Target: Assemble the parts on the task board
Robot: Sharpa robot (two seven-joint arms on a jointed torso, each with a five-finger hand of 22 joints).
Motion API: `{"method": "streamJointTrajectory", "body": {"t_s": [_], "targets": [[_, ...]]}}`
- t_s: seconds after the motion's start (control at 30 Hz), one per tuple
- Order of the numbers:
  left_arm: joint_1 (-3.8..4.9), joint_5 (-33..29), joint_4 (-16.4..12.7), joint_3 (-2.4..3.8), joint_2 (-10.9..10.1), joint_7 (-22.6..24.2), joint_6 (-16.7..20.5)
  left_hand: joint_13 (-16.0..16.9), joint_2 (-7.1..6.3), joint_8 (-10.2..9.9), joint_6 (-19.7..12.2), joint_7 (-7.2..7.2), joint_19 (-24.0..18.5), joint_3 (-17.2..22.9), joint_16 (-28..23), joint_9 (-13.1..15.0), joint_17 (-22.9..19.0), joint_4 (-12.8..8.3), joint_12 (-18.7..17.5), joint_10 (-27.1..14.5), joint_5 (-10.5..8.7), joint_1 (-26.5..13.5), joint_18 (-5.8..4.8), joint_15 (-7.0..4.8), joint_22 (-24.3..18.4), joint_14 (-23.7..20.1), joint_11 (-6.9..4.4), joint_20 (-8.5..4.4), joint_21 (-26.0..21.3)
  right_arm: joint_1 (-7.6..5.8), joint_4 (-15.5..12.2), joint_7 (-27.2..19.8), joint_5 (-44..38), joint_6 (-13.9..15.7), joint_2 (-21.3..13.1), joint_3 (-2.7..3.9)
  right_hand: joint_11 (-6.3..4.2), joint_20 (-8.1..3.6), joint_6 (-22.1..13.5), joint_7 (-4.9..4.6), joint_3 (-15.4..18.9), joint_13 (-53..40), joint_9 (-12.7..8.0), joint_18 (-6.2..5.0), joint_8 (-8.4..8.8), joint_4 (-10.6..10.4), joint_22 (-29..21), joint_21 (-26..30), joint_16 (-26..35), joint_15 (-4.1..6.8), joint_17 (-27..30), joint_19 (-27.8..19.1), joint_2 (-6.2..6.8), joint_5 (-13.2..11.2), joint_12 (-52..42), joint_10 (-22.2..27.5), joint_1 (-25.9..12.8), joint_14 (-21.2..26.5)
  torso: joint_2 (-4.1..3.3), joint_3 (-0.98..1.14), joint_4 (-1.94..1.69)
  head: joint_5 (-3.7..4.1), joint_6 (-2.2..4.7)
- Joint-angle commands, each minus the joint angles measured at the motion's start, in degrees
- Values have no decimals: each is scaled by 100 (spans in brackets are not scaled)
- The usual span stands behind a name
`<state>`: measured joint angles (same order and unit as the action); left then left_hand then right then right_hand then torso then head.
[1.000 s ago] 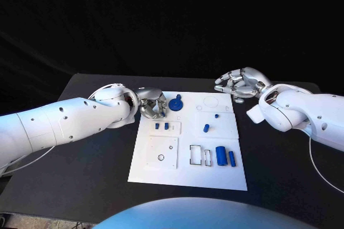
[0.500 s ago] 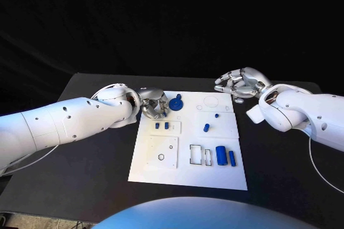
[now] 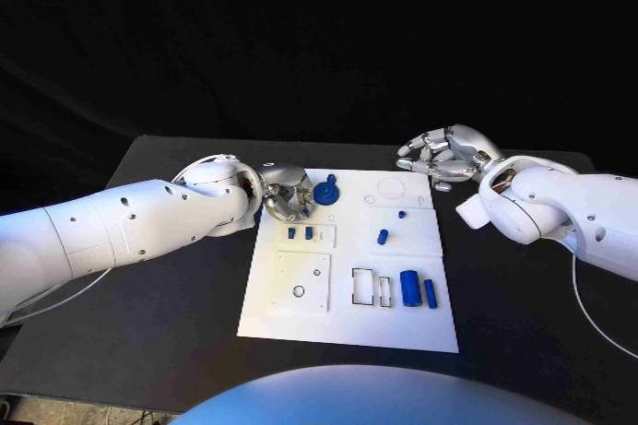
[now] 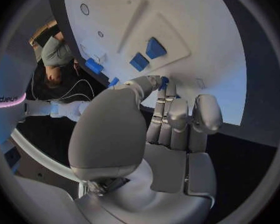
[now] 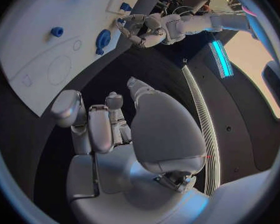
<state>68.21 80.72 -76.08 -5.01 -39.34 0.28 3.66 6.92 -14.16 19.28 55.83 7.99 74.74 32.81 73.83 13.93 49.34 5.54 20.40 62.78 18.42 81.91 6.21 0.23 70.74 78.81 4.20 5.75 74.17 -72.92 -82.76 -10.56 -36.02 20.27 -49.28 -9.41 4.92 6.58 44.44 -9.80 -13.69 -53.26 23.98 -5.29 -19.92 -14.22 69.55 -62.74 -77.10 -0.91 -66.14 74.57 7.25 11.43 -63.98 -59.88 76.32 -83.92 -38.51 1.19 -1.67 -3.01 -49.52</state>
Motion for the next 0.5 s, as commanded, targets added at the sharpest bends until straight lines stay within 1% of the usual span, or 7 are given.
{"method": "streamJointTrajectory", "body": {"t_s": [0.03,0.23,0.5], "targets": [[-9,74,-2,-7,16,-65,-175,-11,-17,-43,-22,-1,-31,-9,-27,-4,-23,-29,-60,-58,-25,-73,-79,-7,-15,-16,25,1,-42,4,-10,-30,-43,-92,4,0,-5,-10,-46,4,7,9,-10,-105,-18,-37,-5,38,21,51,5,-44,-12,29,18,11,64,-9,2,-2,-2,4,-1],[-9,77,1,-8,-11,-58,-84,-13,-20,-48,-20,1,-44,-7,-34,-3,-39,-30,-79,-78,-20,-85,-75,-2,-29,-23,32,3,-55,5,-9,-30,-43,-92,-1,0,-5,-10,-46,4,7,9,-10,-105,-18,-37,-5,38,21,51,5,-44,-12,29,18,11,64,-9,5,-3,-5,8,3],[-10,42,-8,-7,-10,-50,1,-13,-62,-115,-46,17,-85,-15,-61,-3,-108,-63,-172,-338,-13,-153,-68,57,-63,-63,107,47,-91,7,-2,-31,-43,-95,4,0,-5,-10,-46,4,7,9,-10,-105,-18,-37,-5,38,21,51,5,-44,-12,29,18,11,64,-9,-1,-5,0,-15,18]]}}
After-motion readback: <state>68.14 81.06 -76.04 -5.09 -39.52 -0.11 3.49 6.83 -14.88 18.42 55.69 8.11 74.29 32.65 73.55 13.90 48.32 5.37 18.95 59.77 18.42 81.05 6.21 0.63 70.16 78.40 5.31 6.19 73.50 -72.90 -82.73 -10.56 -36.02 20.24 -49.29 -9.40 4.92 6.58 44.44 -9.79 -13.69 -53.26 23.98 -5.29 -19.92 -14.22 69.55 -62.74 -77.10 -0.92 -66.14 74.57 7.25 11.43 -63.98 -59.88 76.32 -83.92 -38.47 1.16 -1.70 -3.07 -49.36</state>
